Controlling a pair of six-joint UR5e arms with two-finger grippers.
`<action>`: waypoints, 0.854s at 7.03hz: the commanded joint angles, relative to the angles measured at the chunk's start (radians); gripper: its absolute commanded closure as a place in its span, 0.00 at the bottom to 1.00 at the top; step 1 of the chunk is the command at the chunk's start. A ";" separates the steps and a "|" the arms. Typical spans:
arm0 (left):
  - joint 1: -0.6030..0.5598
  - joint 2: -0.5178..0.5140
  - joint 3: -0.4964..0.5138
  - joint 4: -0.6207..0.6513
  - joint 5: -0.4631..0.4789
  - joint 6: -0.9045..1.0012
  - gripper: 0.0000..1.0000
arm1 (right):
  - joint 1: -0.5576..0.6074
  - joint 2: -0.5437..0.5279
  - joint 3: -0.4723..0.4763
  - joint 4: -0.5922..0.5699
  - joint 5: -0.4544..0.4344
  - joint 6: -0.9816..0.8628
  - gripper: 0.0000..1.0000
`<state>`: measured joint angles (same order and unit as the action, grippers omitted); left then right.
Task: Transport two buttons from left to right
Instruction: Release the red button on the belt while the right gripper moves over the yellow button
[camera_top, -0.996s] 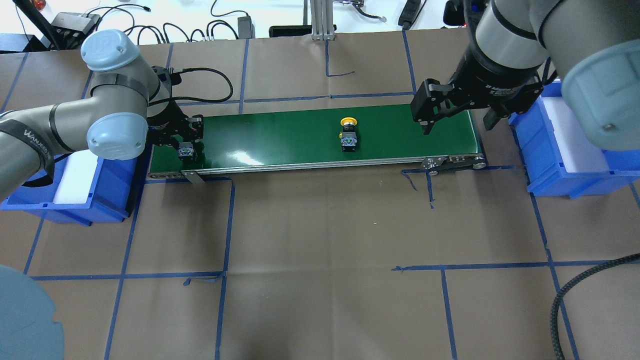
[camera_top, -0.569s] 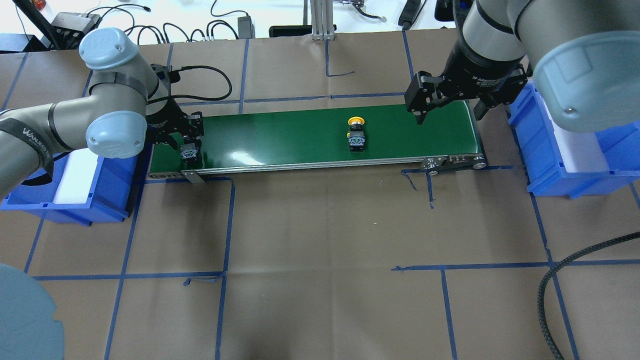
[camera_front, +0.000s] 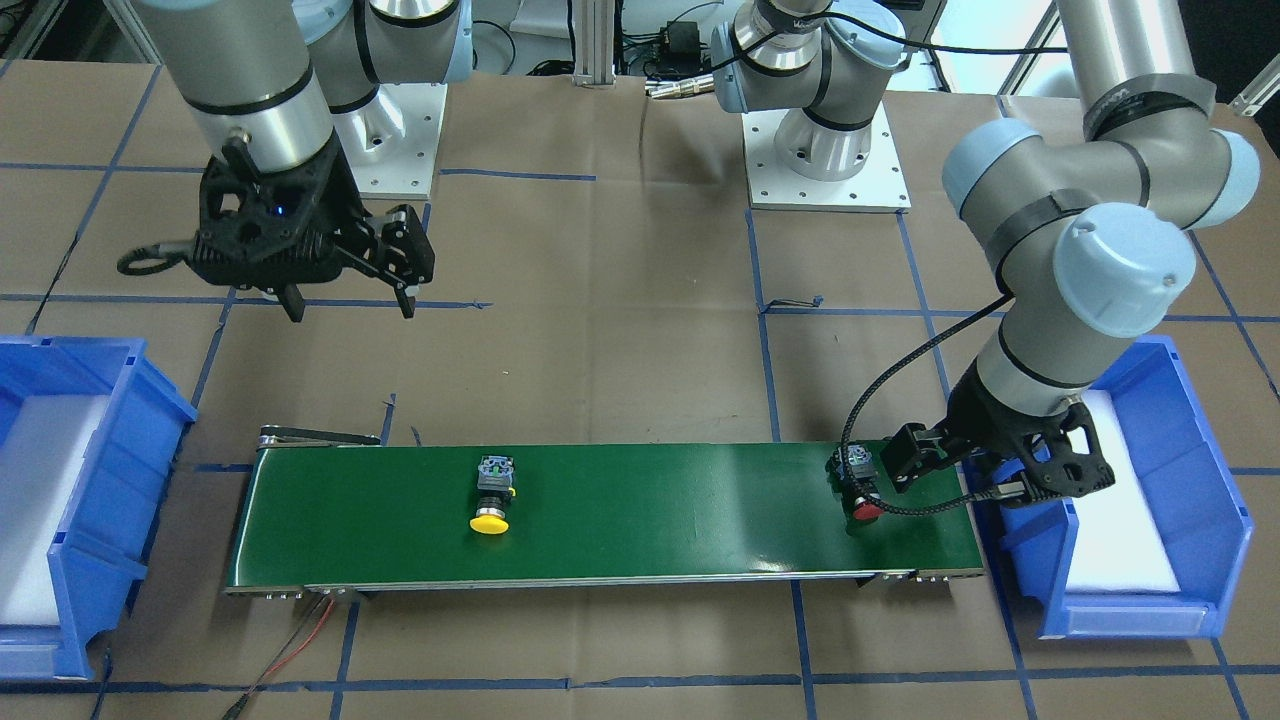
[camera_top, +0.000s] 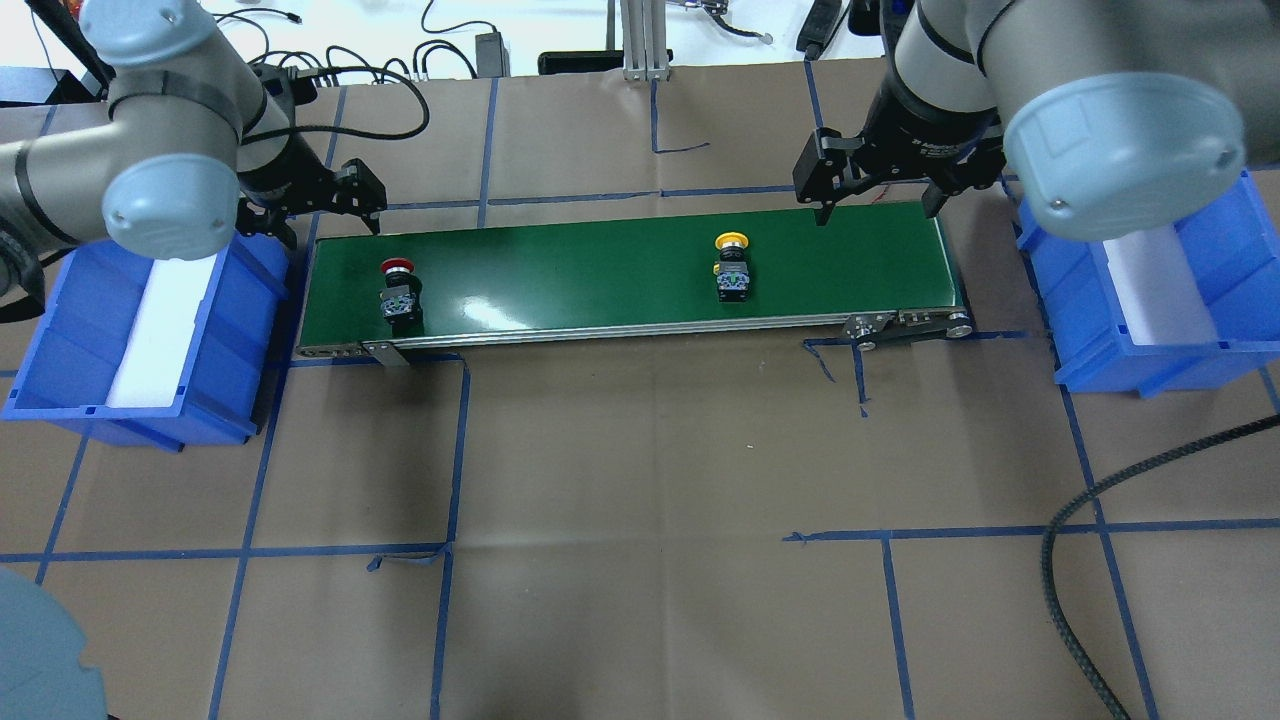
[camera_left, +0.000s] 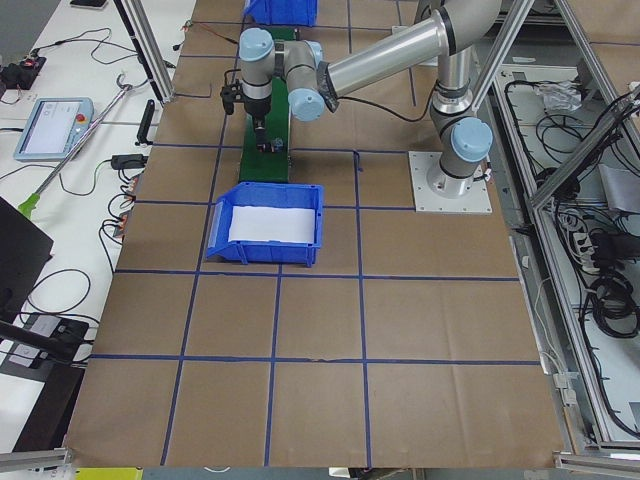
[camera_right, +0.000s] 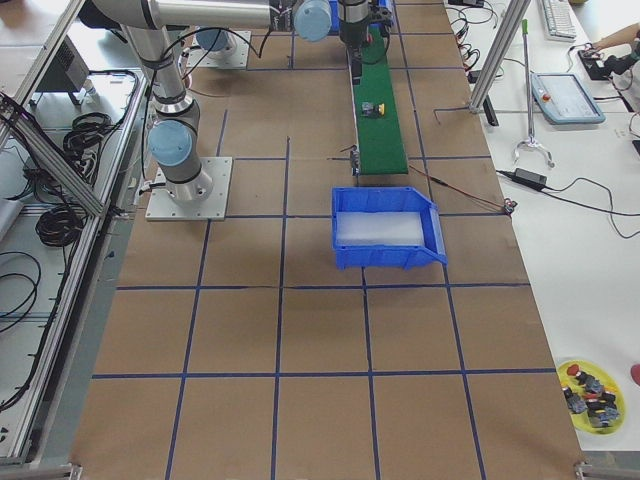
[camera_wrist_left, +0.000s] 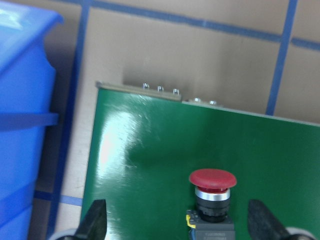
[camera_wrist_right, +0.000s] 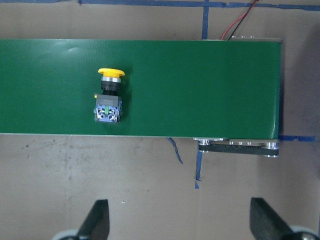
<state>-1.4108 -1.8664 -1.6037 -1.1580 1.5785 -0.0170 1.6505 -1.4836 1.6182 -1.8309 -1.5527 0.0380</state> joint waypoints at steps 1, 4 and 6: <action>-0.048 0.010 0.193 -0.254 -0.003 0.000 0.00 | -0.038 0.107 -0.003 -0.129 0.002 -0.003 0.00; -0.164 0.051 0.266 -0.348 -0.003 0.002 0.00 | -0.067 0.210 0.003 -0.223 0.013 0.002 0.00; -0.156 0.108 0.248 -0.423 0.001 0.076 0.00 | -0.066 0.239 0.011 -0.330 0.017 0.017 0.00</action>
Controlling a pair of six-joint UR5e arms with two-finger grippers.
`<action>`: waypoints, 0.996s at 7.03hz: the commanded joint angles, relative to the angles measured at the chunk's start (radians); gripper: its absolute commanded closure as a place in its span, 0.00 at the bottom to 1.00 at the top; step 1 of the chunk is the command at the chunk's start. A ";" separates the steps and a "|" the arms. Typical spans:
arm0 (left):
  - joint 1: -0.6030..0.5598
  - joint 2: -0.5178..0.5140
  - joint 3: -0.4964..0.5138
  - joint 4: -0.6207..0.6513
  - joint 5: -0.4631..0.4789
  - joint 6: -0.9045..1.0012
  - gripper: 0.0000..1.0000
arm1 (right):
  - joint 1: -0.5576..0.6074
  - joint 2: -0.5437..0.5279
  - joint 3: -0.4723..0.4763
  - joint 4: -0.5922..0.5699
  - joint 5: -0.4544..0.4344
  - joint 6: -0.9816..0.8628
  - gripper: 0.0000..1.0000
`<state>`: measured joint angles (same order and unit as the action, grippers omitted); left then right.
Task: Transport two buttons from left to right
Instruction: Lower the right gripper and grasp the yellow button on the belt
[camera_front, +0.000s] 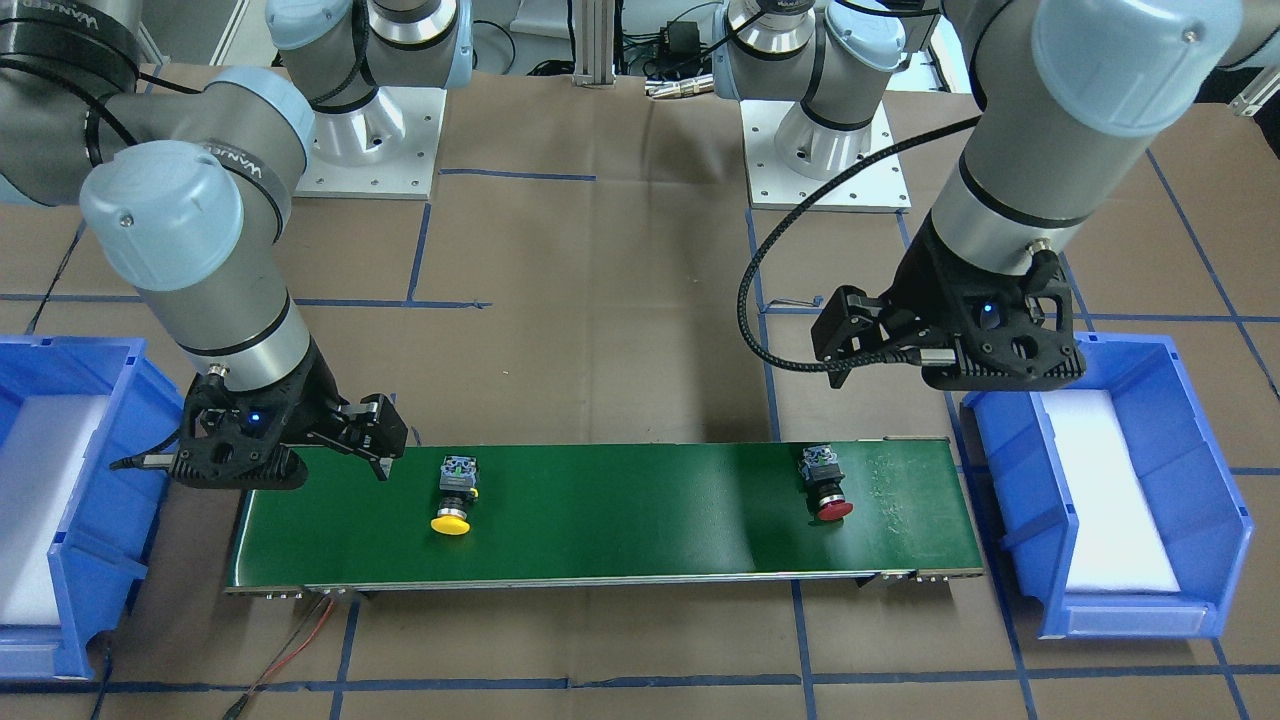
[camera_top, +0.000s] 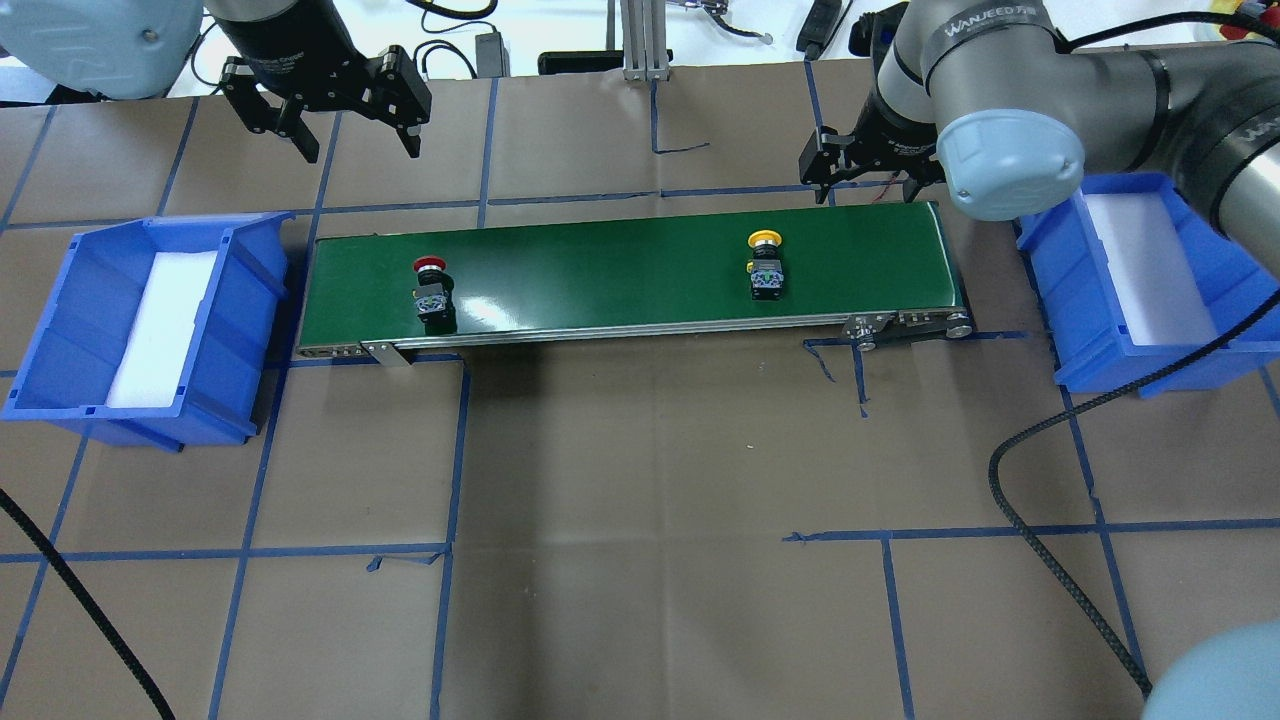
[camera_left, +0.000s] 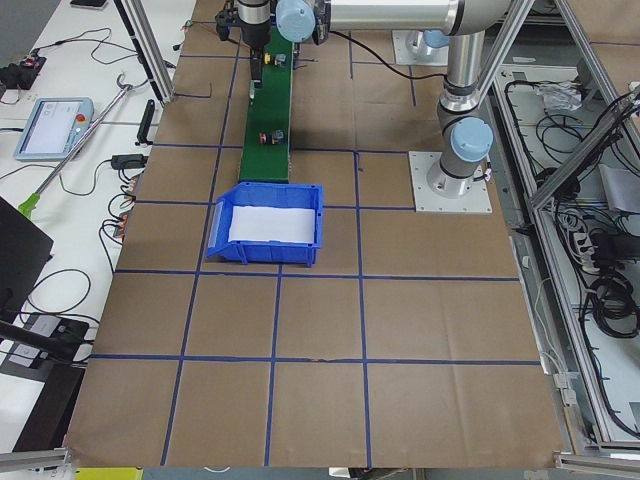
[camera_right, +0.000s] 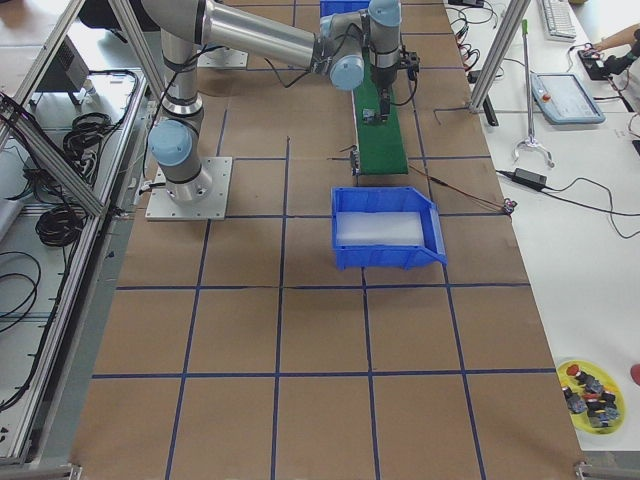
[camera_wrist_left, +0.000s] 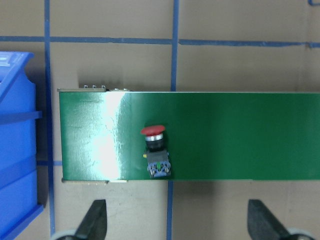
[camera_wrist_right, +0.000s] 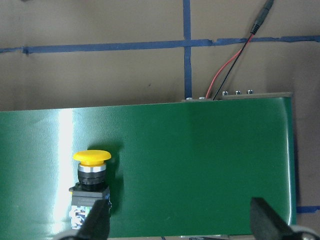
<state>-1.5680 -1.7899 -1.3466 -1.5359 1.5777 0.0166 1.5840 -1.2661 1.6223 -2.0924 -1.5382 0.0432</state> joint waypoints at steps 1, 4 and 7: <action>0.002 0.043 -0.032 -0.052 0.004 0.054 0.01 | 0.001 0.022 0.036 -0.058 0.000 0.010 0.00; 0.025 0.124 -0.147 -0.033 -0.002 0.083 0.01 | 0.008 0.042 0.082 -0.063 0.003 0.015 0.00; 0.054 0.132 -0.152 0.017 0.004 0.077 0.01 | 0.010 0.066 0.087 -0.066 0.003 0.020 0.00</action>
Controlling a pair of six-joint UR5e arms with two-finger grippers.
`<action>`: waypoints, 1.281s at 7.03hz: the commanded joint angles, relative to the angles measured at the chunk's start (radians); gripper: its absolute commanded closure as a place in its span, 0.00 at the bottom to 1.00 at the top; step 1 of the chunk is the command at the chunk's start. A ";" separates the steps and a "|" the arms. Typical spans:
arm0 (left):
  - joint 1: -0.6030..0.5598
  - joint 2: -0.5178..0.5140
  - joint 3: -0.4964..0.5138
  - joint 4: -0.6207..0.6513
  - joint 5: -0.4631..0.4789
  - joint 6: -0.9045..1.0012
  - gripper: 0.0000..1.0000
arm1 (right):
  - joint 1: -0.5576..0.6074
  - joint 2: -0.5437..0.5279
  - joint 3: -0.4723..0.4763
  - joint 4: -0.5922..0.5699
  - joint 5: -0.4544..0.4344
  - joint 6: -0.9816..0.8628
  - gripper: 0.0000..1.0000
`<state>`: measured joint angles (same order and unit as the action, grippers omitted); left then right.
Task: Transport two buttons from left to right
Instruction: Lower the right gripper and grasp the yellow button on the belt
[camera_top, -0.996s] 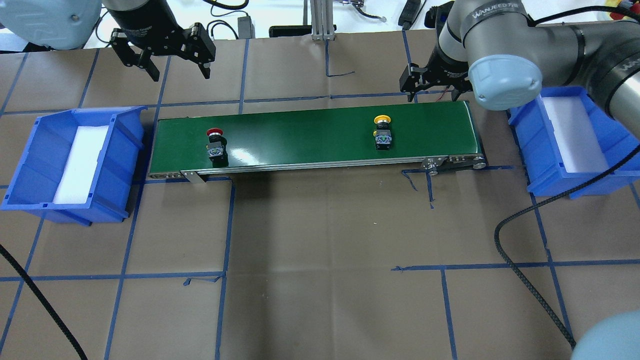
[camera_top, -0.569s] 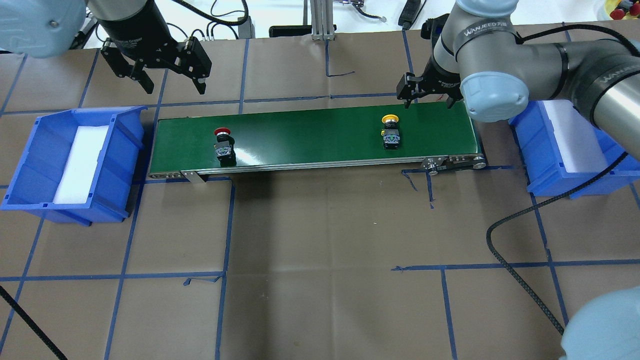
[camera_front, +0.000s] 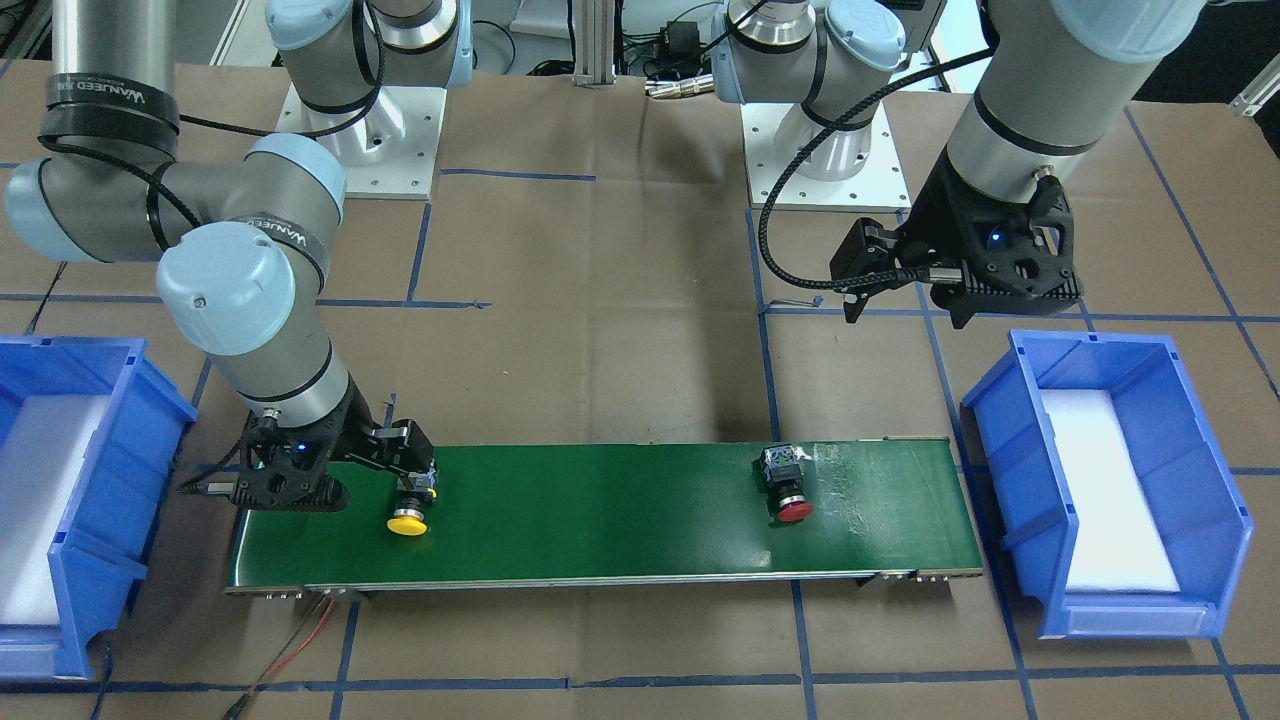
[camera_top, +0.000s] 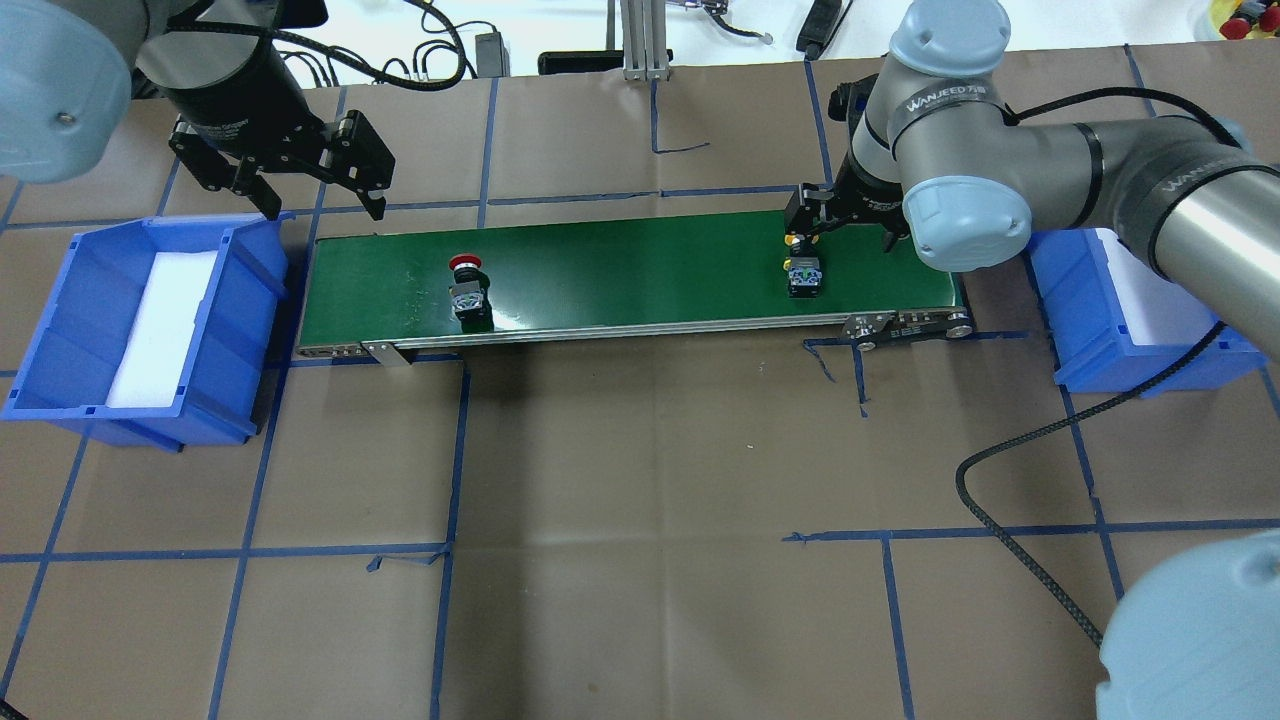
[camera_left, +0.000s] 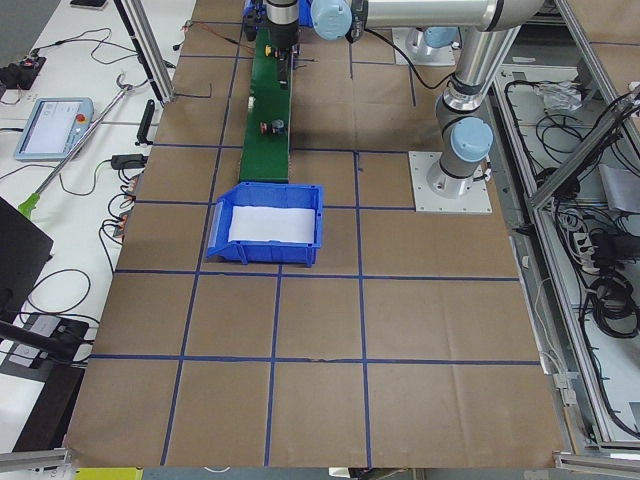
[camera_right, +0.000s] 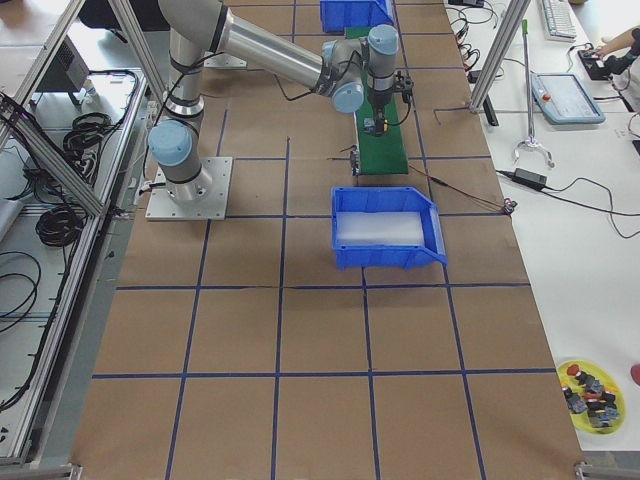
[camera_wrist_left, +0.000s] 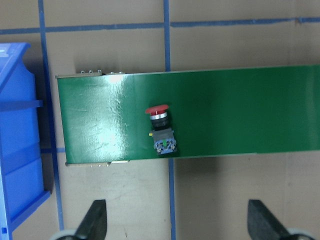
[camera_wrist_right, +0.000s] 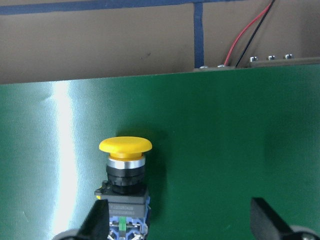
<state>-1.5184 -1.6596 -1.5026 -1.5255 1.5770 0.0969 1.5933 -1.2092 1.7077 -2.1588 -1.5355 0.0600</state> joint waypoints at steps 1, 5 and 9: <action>0.000 -0.011 0.013 0.007 0.002 -0.012 0.01 | 0.005 0.023 0.000 -0.001 -0.002 0.003 0.00; -0.003 -0.006 0.010 0.007 -0.008 -0.016 0.00 | 0.004 0.079 -0.016 -0.032 -0.002 0.001 0.40; -0.003 0.003 -0.001 0.007 -0.009 -0.016 0.00 | -0.006 0.036 -0.055 -0.018 -0.049 -0.026 0.95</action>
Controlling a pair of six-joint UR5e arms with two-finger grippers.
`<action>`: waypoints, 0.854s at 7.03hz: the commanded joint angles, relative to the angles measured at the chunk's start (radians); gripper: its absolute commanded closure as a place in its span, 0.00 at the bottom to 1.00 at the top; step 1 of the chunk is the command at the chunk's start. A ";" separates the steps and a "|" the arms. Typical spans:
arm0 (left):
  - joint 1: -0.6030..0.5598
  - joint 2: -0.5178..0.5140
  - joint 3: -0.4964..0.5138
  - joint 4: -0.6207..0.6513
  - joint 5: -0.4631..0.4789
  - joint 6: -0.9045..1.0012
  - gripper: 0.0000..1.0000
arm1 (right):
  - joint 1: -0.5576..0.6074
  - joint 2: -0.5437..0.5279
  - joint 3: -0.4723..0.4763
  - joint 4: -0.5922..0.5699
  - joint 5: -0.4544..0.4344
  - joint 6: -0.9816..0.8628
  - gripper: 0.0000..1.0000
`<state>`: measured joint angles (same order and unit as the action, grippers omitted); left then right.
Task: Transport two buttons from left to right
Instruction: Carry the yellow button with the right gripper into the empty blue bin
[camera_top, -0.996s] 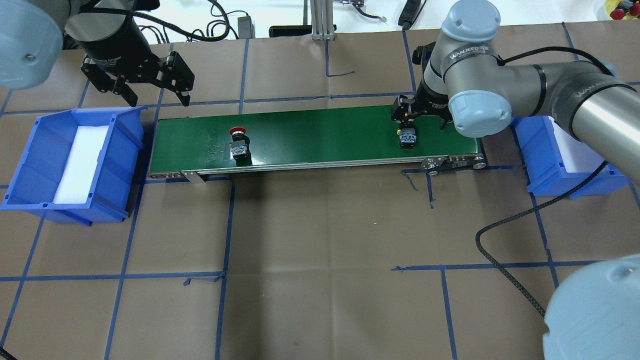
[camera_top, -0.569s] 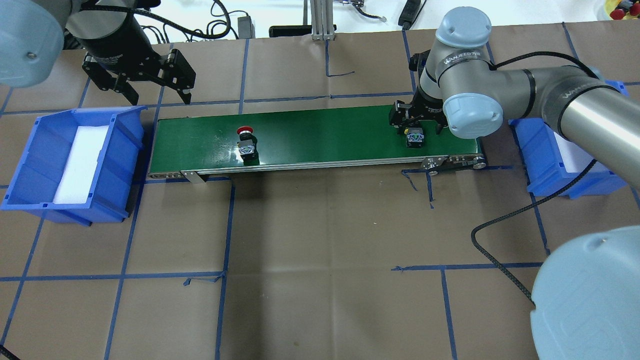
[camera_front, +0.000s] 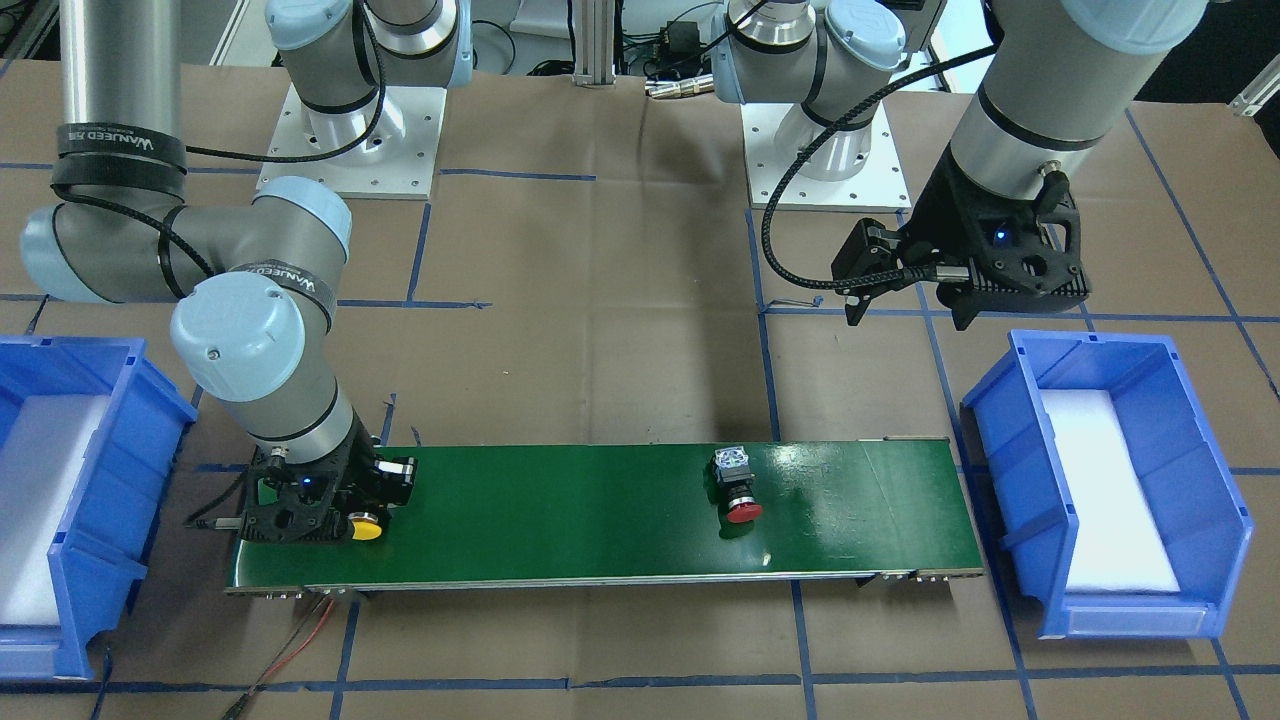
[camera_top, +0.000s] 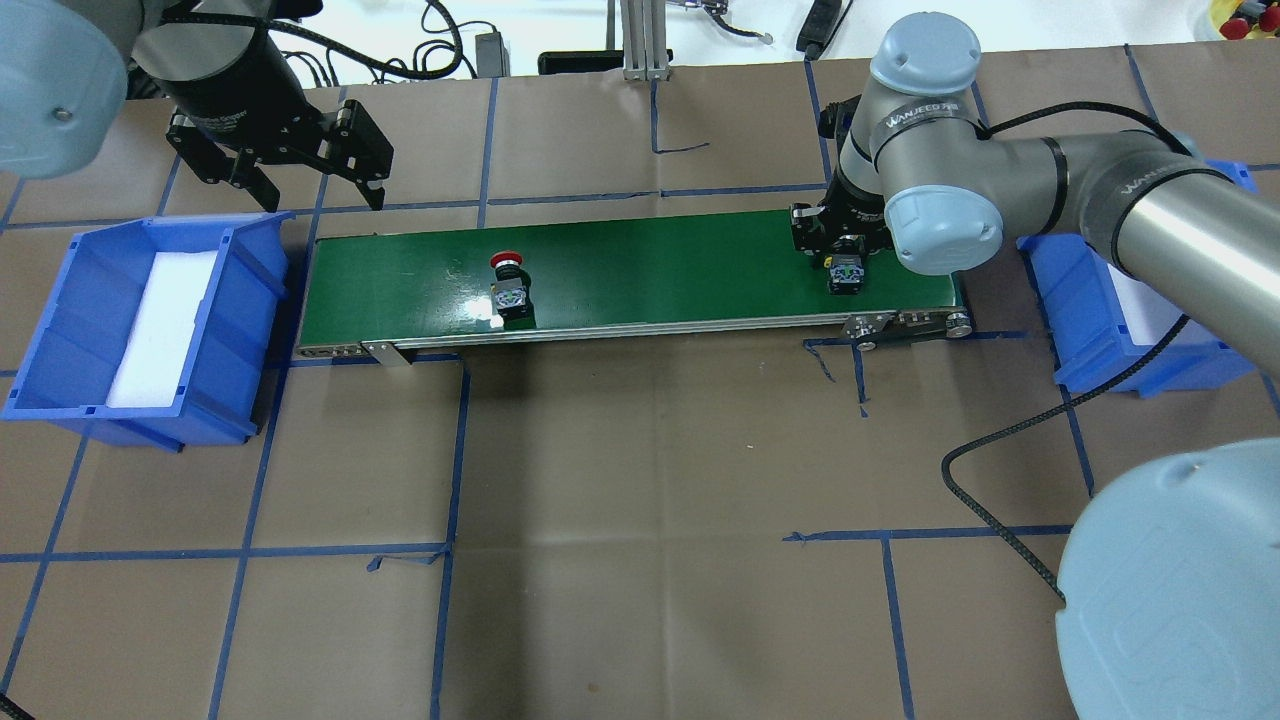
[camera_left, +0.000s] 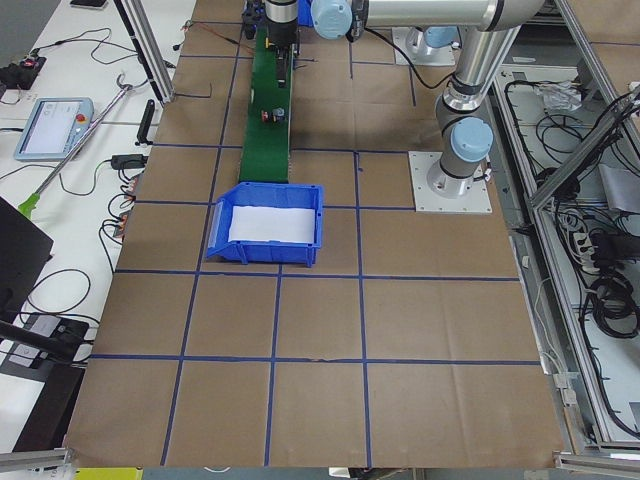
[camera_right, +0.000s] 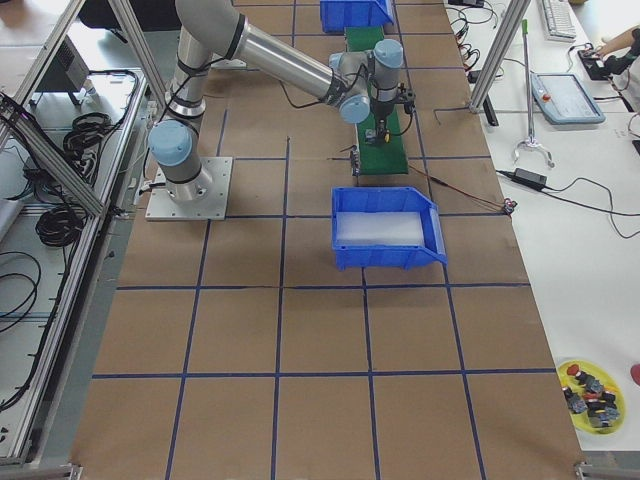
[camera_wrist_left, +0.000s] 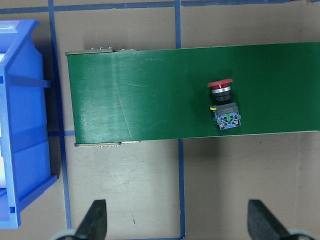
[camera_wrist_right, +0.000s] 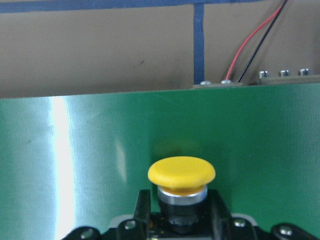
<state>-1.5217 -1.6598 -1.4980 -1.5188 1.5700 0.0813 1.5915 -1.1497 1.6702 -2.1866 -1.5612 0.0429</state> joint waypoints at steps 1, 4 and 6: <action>0.000 0.005 -0.008 0.000 -0.002 0.000 0.00 | -0.019 -0.077 -0.026 0.019 -0.028 -0.011 0.95; 0.000 0.008 -0.008 0.000 -0.004 0.000 0.00 | -0.227 -0.148 -0.110 0.094 -0.014 -0.190 0.93; 0.000 0.008 -0.008 0.000 -0.005 0.002 0.00 | -0.420 -0.134 -0.139 0.093 -0.011 -0.454 0.93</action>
<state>-1.5217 -1.6525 -1.5078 -1.5186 1.5667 0.0823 1.2913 -1.2895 1.5499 -2.0966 -1.5743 -0.2495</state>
